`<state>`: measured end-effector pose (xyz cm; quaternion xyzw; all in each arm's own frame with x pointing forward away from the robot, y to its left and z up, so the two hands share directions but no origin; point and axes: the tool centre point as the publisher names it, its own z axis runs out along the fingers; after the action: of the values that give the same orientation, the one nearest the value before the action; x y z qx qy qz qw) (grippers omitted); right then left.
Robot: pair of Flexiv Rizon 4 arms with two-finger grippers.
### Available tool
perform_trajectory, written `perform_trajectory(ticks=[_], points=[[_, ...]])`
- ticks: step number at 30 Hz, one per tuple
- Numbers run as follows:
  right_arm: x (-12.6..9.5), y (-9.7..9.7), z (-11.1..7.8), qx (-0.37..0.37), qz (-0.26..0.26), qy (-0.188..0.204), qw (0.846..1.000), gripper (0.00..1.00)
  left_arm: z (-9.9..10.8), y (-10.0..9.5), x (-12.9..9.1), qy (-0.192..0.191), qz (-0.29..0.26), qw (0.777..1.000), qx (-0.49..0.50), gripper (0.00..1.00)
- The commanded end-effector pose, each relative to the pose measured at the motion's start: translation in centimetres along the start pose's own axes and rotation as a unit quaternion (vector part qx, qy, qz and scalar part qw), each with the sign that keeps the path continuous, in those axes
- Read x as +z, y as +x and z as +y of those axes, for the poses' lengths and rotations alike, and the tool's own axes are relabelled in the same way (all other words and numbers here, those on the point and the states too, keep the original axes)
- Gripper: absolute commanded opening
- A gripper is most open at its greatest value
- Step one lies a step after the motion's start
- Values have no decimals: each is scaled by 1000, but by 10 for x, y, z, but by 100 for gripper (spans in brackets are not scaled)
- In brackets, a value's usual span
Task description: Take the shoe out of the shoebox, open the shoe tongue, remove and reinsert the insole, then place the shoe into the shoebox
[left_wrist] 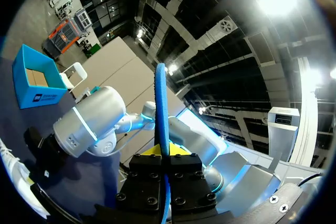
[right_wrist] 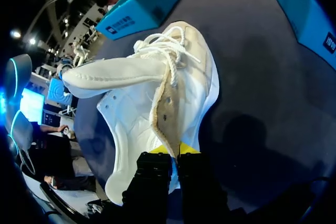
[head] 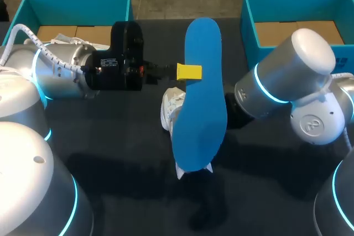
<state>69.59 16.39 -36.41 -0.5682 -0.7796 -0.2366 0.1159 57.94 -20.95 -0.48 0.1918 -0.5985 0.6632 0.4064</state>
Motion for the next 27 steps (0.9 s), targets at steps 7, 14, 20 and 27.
perform_trajectory(ticks=[7,14,20,27], points=[[5,-13,-4,14,3,1,1000,0,0,-1,1,0,0,1000,0,0],[-13,-6,-5,30,7,-8,999,100,0,-1,1,0,0,1000,0,0],[-44,12,-3,35,62,-22,997,100,0,-1,1,0,0,1000,0,0],[-75,22,9,20,153,-46,987,100,0,-1,1,0,0,1000,0,0]])
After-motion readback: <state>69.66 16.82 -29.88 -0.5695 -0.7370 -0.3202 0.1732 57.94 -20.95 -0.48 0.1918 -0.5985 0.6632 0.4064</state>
